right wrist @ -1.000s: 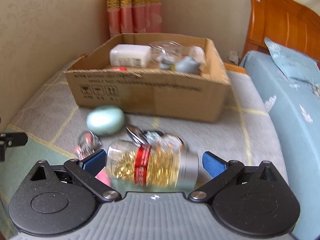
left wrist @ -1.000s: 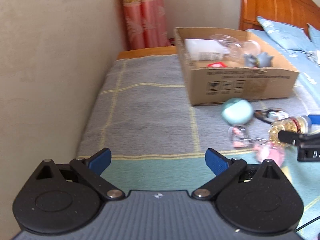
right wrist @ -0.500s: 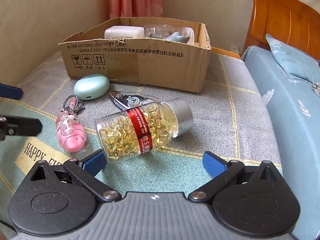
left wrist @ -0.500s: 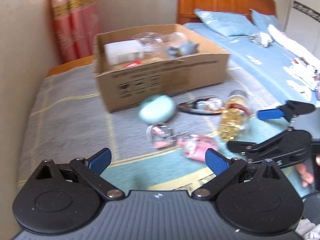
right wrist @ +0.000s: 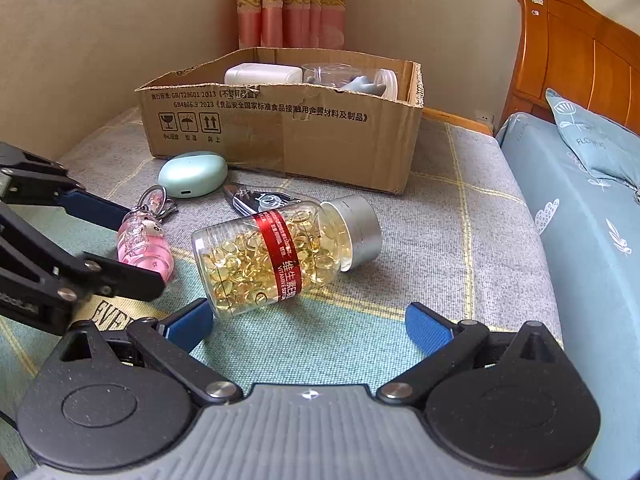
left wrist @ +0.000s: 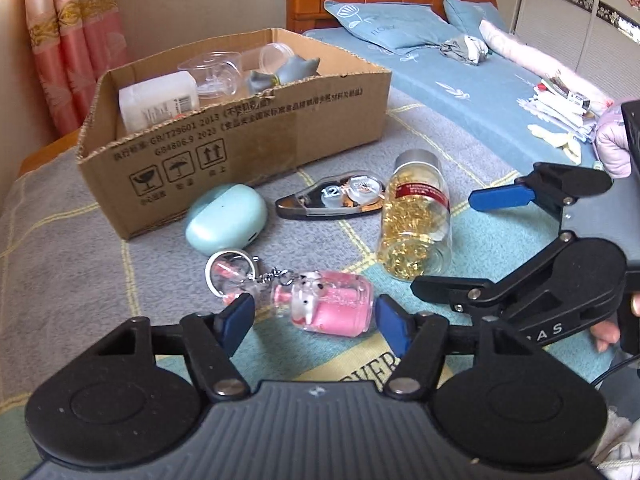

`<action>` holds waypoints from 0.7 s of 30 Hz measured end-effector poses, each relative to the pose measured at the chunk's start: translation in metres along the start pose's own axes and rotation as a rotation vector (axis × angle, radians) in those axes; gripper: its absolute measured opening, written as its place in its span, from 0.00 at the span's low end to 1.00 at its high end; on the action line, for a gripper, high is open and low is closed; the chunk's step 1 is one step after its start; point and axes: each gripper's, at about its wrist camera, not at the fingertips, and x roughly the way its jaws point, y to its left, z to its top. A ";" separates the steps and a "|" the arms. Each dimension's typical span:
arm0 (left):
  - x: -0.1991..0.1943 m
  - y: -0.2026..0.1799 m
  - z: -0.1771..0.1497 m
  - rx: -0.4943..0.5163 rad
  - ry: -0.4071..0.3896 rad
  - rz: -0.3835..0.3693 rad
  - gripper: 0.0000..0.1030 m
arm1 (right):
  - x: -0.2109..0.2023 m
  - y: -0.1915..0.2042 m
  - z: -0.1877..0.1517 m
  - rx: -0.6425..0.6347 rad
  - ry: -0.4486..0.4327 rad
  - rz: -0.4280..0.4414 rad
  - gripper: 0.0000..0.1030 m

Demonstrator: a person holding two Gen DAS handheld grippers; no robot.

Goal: Organize rigid objects
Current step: 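Close right tool on gold capsule bottle while left tool holds pink keychain bottle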

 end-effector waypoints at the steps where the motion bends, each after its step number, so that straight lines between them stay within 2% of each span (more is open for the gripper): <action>1: 0.001 0.002 0.000 -0.011 -0.002 0.001 0.54 | 0.000 -0.001 0.000 0.003 -0.001 0.002 1.00; 2: 0.001 0.003 0.000 -0.020 -0.004 -0.004 0.50 | 0.000 -0.001 0.000 0.000 -0.002 0.002 1.00; 8: -0.005 0.008 -0.004 -0.050 0.001 0.020 0.49 | 0.000 -0.001 -0.001 0.002 -0.003 0.001 1.00; 16: -0.034 0.026 -0.030 -0.123 0.080 0.104 0.49 | -0.001 0.000 -0.001 0.007 -0.001 -0.005 1.00; 21: -0.033 0.025 -0.034 -0.097 0.059 0.112 0.49 | -0.001 0.000 -0.001 0.009 0.002 -0.009 1.00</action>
